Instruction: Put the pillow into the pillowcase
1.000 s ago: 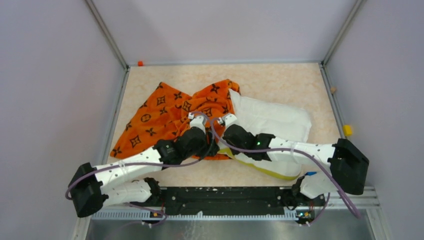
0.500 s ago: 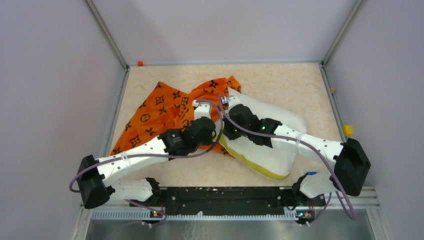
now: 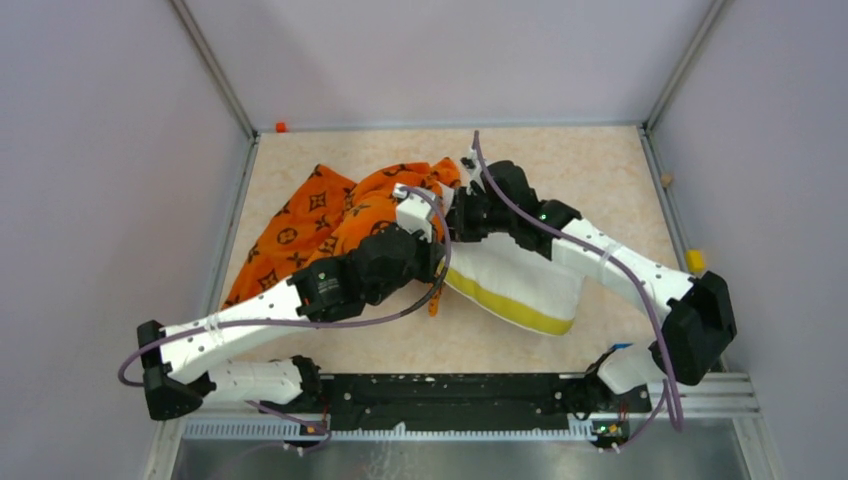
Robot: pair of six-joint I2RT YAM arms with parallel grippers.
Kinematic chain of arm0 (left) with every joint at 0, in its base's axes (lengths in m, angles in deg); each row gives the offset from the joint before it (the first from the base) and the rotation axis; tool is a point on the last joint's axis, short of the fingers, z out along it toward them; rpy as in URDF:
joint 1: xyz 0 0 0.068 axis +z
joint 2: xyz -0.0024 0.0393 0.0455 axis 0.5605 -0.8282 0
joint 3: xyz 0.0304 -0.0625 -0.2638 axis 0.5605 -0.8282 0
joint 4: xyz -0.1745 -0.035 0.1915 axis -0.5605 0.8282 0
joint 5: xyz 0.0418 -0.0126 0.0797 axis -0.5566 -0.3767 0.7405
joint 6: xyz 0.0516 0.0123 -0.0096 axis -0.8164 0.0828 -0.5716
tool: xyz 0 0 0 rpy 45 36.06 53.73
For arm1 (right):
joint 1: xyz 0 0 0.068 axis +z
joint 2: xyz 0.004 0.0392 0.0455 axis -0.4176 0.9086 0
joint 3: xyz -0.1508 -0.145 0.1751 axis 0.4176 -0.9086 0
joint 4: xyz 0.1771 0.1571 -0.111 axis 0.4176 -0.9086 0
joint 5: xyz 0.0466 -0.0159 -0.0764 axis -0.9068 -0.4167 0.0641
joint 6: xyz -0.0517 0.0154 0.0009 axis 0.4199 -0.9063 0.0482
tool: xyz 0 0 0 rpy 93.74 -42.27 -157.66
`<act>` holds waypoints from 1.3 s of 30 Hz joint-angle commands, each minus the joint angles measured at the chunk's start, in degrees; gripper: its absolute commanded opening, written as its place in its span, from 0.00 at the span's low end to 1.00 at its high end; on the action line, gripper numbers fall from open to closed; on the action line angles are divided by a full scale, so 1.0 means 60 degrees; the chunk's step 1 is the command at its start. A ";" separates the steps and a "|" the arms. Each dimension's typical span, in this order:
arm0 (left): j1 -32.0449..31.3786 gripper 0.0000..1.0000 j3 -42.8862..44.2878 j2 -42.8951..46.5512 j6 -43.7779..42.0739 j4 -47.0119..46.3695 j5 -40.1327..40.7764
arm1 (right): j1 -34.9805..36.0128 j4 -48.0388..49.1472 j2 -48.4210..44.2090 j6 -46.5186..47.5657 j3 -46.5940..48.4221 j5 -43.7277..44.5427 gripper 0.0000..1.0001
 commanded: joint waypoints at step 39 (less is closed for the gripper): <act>0.2053 0.00 0.6182 -0.2526 -0.0424 0.1387 -0.1982 | 0.2846 -0.4971 -0.2099 0.4059 0.2771 0.7012 0.00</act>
